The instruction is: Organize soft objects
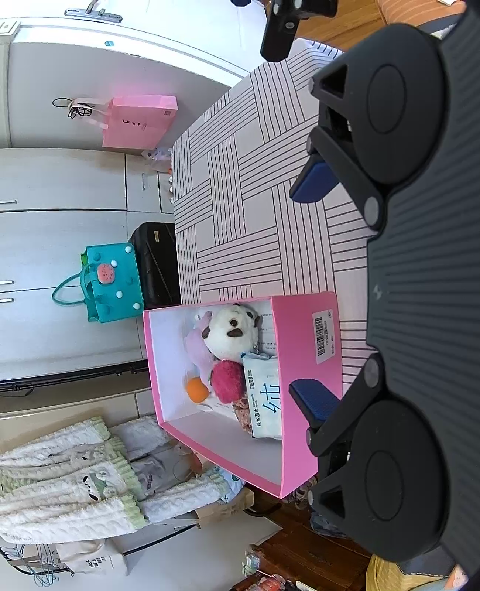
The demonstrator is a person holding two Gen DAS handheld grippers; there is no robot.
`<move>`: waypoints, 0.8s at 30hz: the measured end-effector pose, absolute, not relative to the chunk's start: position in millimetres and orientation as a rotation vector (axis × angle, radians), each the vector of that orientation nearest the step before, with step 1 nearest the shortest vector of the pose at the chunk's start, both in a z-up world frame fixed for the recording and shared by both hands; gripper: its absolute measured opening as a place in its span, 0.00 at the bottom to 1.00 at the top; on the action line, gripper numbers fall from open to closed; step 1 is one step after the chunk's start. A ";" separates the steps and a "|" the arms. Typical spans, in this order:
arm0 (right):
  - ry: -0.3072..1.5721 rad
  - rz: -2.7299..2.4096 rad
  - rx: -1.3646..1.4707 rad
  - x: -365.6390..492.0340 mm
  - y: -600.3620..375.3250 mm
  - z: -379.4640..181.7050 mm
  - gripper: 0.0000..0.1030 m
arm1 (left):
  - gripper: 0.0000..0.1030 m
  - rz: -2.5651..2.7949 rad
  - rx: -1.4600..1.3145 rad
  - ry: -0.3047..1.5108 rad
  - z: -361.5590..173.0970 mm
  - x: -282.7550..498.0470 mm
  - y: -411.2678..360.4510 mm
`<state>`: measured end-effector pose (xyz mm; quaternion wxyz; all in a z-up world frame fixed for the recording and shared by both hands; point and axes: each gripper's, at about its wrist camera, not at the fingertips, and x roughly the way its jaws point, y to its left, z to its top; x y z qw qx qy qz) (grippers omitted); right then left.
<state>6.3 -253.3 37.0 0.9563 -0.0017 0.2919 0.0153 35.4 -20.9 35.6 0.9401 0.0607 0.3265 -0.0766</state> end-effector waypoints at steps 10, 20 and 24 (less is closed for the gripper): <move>0.566 0.040 -0.005 5.0 -253.4 37.9 0.99 | 1.00 -0.139 0.124 0.628 35.9 30.4 -19.1; 0.562 0.045 -0.009 3.3 -252.1 36.7 0.99 | 1.00 -0.156 0.088 0.614 34.8 27.1 -13.2; 0.559 0.053 -0.009 2.8 -251.3 35.9 0.99 | 1.00 -0.149 0.083 0.609 34.2 26.9 -12.4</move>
